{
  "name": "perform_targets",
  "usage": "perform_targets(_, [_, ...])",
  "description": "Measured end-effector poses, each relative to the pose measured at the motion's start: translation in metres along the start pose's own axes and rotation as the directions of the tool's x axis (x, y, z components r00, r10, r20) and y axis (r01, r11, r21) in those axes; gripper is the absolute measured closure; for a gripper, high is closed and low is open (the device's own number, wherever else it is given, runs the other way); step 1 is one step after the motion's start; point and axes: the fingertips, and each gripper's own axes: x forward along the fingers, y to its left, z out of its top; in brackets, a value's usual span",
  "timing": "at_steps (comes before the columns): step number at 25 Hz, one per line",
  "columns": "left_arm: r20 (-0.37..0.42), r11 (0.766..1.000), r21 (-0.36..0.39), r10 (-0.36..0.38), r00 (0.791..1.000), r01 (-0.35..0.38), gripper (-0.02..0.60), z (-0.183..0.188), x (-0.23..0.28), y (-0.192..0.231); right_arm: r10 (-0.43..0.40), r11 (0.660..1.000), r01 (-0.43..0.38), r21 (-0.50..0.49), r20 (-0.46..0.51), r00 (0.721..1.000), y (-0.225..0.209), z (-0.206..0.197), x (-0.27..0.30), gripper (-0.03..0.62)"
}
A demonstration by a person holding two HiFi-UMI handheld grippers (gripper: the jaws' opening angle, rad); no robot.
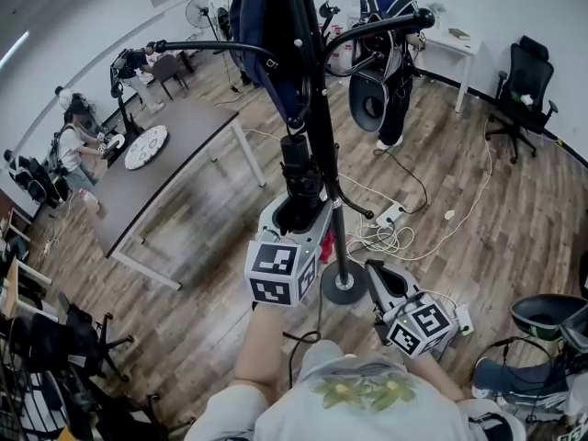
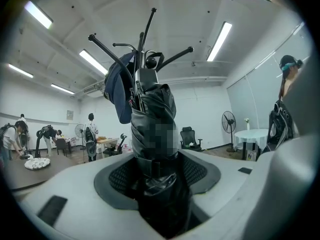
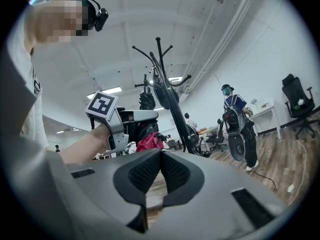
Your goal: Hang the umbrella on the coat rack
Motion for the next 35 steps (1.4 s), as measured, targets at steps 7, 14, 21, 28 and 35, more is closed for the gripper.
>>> perform_targets(7, [-0.006, 1.000, -0.021, -0.002, 1.000, 0.002, 0.339, -0.001, 0.002, 0.004, -0.009, 1.000, 0.009, 0.002, -0.002, 1.000, -0.001, 0.000, 0.000, 0.589])
perform_targets(14, [-0.011, 0.999, -0.032, -0.002, 1.000, 0.001, 0.339, -0.004, 0.009, 0.007, -0.013, 1.000, 0.013, 0.002, -0.001, 1.000, -0.006, 0.000, 0.003, 0.589])
perform_targets(21, [-0.028, 0.998, -0.055, -0.002, 1.000, 0.000, 0.339, -0.013, 0.017, 0.010, -0.014, 1.000, 0.014, 0.004, -0.005, 1.000, -0.010, 0.000, 0.005, 0.589])
perform_targets(28, [-0.036, 0.997, -0.073, 0.000, 0.999, -0.002, 0.340, -0.020, 0.021, 0.016, -0.020, 1.000, 0.020, 0.004, -0.017, 1.000, -0.009, -0.005, 0.007, 0.589])
perform_targets(35, [-0.049, 0.996, -0.090, -0.004, 0.999, 0.000, 0.339, -0.027, 0.029, 0.018, -0.026, 1.000, 0.026, 0.004, -0.022, 0.999, -0.012, -0.006, 0.008, 0.589])
